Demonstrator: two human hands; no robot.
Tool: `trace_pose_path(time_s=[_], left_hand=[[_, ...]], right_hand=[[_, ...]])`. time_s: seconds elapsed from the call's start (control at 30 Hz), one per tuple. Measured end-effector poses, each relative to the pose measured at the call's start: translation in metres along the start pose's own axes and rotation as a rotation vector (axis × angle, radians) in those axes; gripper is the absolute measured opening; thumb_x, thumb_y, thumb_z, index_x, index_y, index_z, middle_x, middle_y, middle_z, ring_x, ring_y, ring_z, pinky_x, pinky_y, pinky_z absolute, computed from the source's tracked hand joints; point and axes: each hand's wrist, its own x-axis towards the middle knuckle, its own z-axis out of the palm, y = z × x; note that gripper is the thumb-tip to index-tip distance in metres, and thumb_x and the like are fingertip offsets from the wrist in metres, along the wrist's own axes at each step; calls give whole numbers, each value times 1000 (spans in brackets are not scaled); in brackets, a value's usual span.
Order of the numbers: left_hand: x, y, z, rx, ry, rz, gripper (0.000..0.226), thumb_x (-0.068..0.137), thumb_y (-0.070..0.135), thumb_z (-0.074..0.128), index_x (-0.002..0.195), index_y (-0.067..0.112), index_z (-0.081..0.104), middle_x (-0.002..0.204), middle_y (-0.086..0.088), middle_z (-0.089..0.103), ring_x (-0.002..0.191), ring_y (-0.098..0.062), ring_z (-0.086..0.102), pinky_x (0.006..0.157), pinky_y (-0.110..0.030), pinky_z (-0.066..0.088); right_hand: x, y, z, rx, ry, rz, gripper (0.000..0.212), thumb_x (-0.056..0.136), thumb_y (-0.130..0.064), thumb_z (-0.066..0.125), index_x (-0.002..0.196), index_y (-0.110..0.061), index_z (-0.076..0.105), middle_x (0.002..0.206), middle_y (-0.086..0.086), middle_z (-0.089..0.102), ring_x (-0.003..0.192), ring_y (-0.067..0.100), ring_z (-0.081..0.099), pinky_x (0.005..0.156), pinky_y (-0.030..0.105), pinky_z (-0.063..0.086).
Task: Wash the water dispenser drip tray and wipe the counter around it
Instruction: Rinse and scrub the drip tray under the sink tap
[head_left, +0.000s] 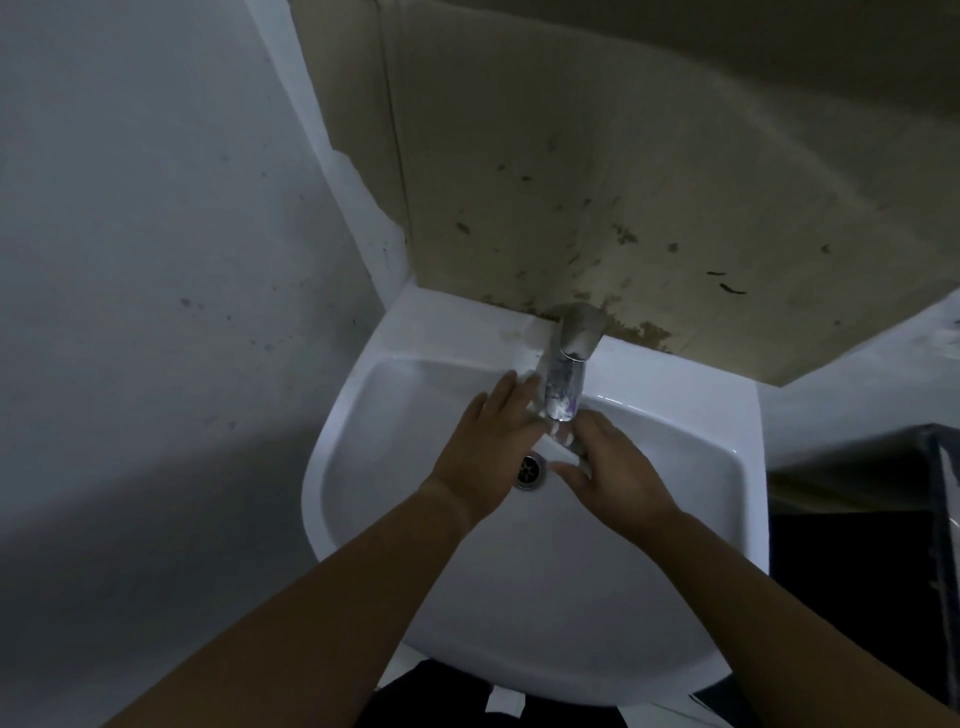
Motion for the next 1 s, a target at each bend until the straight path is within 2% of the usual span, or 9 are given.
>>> trace_pose_path(time_s=[0.07, 0.13, 0.2, 0.3, 0.5, 0.67, 0.73, 0.83, 1.0], left_hand=[[4, 2, -5, -18, 30, 5, 56, 80, 1, 60, 131, 23, 55, 151, -4, 39, 138, -28, 36, 101, -40, 43], [6, 1, -9, -26, 36, -4, 53, 78, 1, 61, 127, 19, 57, 147, -3, 43, 133, -22, 42, 92, -36, 47], [5, -2, -9, -42, 36, -12, 46, 78, 0, 60, 121, 16, 59, 145, -4, 47, 131, -22, 44, 91, -37, 47], [2, -3, -8, -55, 36, -21, 41, 78, 2, 62, 116, 16, 61, 140, -4, 50, 130, -24, 45, 94, -38, 44], [-2, -5, -9, -2, 12, -62, 30, 81, 5, 68, 109, 12, 64, 132, -10, 58, 123, -31, 52, 92, -42, 44], [-3, -10, -7, 38, -38, -38, 26, 72, 2, 76, 95, 8, 66, 118, -13, 66, 117, -40, 58, 75, -43, 51], [-3, -11, -8, 40, -32, -38, 29, 67, 1, 79, 92, 9, 66, 116, -13, 67, 113, -39, 60, 74, -42, 52], [-5, -13, -10, 59, -12, -21, 30, 69, 3, 79, 95, 9, 66, 119, -12, 66, 112, -36, 60, 73, -42, 52], [-8, -17, -7, 70, 0, -19, 31, 68, 4, 79, 94, 10, 65, 118, -10, 64, 108, -32, 60, 70, -40, 54]], right_hand=[[0, 2, -2, 27, -24, 46, 52, 85, -38, 69, 127, -25, 41, 115, -3, 61, 95, 23, 63, 78, 43, 54], [1, 4, -3, 41, -43, 64, 55, 87, -37, 68, 129, -27, 35, 118, 0, 62, 100, 24, 63, 82, 44, 53], [0, 5, -1, -31, -67, 18, 52, 90, -35, 64, 133, -28, 36, 127, 2, 56, 108, 26, 58, 88, 44, 49], [1, 5, 3, -100, -94, -25, 57, 93, -32, 60, 144, -35, 34, 138, 6, 47, 117, 29, 51, 95, 46, 46], [2, -3, 5, -149, -94, -80, 55, 93, -28, 58, 143, -40, 40, 140, 2, 48, 121, 29, 50, 92, 47, 45], [3, -11, -3, 15, -41, -114, 48, 82, -18, 72, 126, -34, 61, 130, -8, 63, 113, 21, 60, 88, 40, 52], [1, -11, -3, 39, -22, -81, 51, 79, -20, 75, 127, -31, 60, 128, -6, 65, 111, 20, 62, 88, 37, 53], [-3, -8, -2, 48, -16, 29, 56, 79, -32, 78, 127, -30, 48, 114, -4, 67, 98, 19, 63, 79, 34, 53], [0, -3, -6, -184, -8, -176, 54, 77, -37, 76, 125, -25, 55, 120, 0, 64, 103, 23, 61, 84, 34, 49]])
